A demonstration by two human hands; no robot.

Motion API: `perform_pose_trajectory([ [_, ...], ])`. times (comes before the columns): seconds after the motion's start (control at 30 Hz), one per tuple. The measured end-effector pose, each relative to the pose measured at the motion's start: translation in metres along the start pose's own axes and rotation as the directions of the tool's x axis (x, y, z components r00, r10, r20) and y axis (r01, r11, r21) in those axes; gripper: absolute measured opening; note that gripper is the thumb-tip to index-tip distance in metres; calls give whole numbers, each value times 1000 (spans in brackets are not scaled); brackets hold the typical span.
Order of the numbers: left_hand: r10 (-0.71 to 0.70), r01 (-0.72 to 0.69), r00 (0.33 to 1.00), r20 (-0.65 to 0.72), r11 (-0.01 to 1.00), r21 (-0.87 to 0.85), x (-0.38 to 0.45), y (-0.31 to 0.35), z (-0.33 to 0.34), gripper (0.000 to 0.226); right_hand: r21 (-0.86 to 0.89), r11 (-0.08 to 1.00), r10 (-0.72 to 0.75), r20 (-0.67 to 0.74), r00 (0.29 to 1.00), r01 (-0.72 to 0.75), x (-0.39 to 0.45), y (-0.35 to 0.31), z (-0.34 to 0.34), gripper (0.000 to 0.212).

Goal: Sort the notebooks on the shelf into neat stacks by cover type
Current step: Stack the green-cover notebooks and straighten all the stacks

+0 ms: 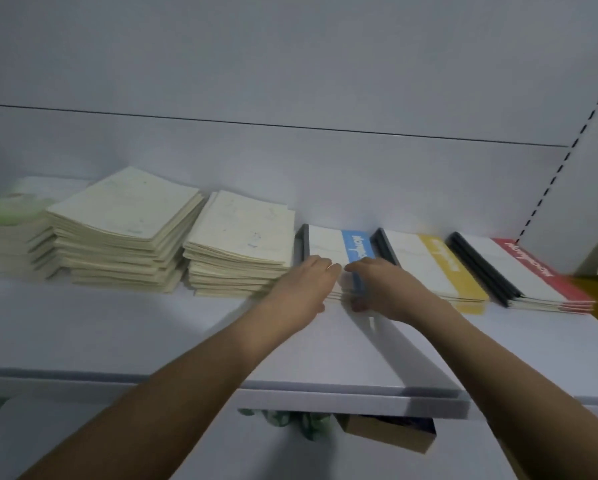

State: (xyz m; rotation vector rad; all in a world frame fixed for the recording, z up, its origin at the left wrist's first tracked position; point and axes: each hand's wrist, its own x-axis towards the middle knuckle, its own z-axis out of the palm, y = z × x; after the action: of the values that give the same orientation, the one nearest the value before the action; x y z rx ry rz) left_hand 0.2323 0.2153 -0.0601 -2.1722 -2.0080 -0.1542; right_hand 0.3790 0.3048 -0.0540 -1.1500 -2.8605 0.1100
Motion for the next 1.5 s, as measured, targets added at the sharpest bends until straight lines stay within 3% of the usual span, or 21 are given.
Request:
perform_pose_trajectory([
  [0.07,-27,19,994,102,997,81,21,-2,-2,60,-68,997,-43,-7,999,43,8,7,-1,60],
  [0.17,-13,-8,990,140,989,146,34,-6,-4,61,-154,983,-110,-52,993,101,11,17,-2,46],
  [0.27,27,-48,990,141,988,149,31,-9,2,57,-89,988,-132,-67,989,126,9,26,4,41],
  [0.47,-70,33,971,227,986,162,32,-3,2,55,-51,977,-211,-80,974,208,13,38,5,50],
  [0.53,-101,85,973,210,993,85,34,10,4,61,-31,977,-213,-86,973,211,13,37,9,52],
  [0.6,-180,213,951,251,970,-113,35,20,-2,71,-15,981,-195,-74,978,194,12,36,12,54],
  [0.63,-238,312,925,295,921,-236,37,22,-8,73,19,985,-173,-54,984,174,12,37,12,59],
  [0.7,-394,506,861,322,728,-463,48,19,-12,67,172,982,-82,26,996,77,15,36,7,83],
  [0.77,-551,568,797,248,542,-619,57,19,-15,57,305,950,57,53,997,-70,23,27,3,95],
  [0.87,-648,620,697,307,329,-712,66,19,-13,43,398,872,278,75,958,-284,41,13,0,87],
  [0.97,-665,639,624,411,130,-758,72,10,-7,50,569,723,382,142,913,-391,50,12,-9,75],
  [1.07,-659,638,609,442,75,-766,73,5,-5,51,708,576,404,189,895,-409,53,14,-11,73],
  [1.17,-644,605,623,445,35,-796,77,-1,0,55,742,523,412,211,886,-420,54,13,-2,66],
  [1.3,-662,600,613,432,35,-799,80,-8,7,46,798,434,446,212,869,-418,60,17,-2,55],
  [1.43,-678,592,610,411,45,-805,85,-11,10,44,846,317,502,233,833,-428,64,27,2,28],
  [1.5,-668,621,611,425,71,-781,89,-9,10,38,843,316,501,241,831,-435,66,29,4,23],
])
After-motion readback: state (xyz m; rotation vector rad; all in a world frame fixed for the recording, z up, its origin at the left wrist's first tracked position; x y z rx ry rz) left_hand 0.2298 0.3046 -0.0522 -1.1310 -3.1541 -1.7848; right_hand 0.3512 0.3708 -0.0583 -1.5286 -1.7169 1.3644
